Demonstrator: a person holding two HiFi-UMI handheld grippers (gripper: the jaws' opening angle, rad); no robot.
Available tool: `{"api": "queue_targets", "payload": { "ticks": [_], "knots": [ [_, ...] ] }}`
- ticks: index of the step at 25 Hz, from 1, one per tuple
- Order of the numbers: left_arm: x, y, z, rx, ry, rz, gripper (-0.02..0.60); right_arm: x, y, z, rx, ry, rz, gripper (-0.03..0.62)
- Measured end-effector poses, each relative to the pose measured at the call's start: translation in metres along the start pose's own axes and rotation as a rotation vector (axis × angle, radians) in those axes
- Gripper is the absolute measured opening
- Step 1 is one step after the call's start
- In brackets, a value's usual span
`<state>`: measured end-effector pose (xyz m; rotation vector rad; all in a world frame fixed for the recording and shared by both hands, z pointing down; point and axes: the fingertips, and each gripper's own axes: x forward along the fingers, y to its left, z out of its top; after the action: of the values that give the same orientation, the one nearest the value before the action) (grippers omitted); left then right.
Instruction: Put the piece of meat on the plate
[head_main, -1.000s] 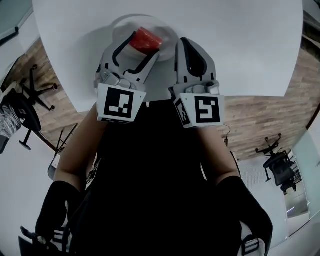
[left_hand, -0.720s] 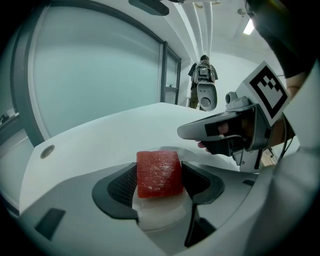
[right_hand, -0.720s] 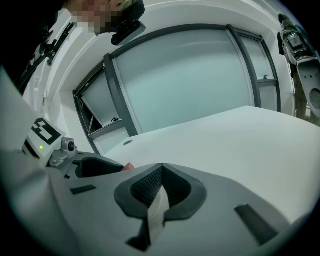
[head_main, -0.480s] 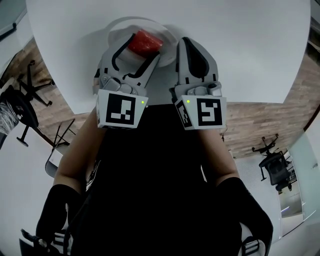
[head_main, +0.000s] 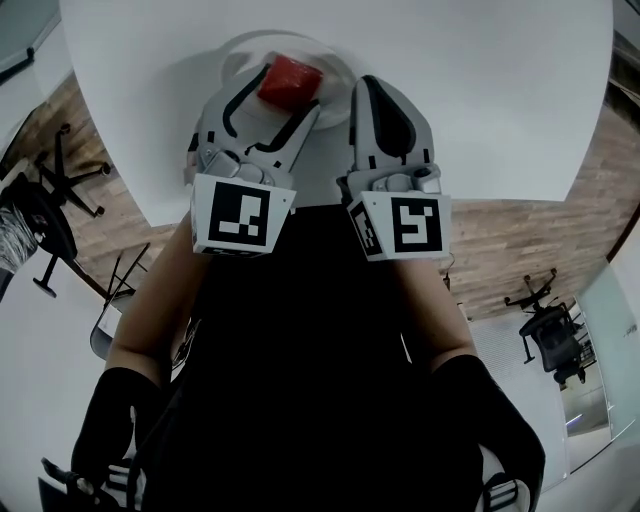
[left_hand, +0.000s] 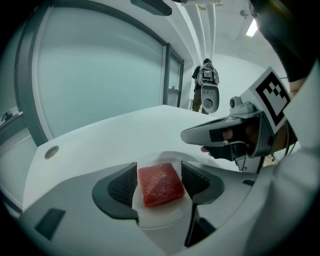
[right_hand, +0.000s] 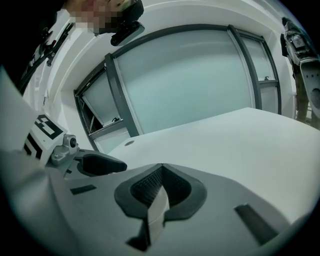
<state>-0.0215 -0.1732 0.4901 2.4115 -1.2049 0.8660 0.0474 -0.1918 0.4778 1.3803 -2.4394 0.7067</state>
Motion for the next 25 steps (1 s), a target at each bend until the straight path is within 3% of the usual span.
{"api": "queue_targets", "payload": {
  "ticks": [5, 11, 13, 18, 22, 25],
  "knots": [
    [-0.018, -0.004, 0.014, 0.018, -0.059, -0.001, 0.279, -0.013, 0.010, 0.010, -0.021, -0.033, -0.008, 0.003],
    [-0.050, -0.011, 0.041, -0.048, -0.198, -0.027, 0.278, -0.038, 0.036, 0.032, -0.064, -0.097, 0.007, 0.003],
    [-0.066, -0.010, 0.052, -0.042, -0.255, 0.004, 0.190, -0.050, 0.050, 0.040, -0.088, -0.121, 0.018, 0.002],
    [-0.108, -0.007, 0.078, -0.032, -0.369, 0.059, 0.124, -0.080, 0.084, 0.065, -0.171, -0.177, 0.023, 0.003],
    [-0.142, 0.000, 0.101, -0.012, -0.481, 0.115, 0.024, -0.095, 0.096, 0.094, -0.235, -0.275, 0.020, 0.003],
    [-0.164, 0.003, 0.110, -0.008, -0.534, 0.133, 0.005, -0.104, 0.102, 0.112, -0.263, -0.322, 0.003, 0.002]
  ]
}}
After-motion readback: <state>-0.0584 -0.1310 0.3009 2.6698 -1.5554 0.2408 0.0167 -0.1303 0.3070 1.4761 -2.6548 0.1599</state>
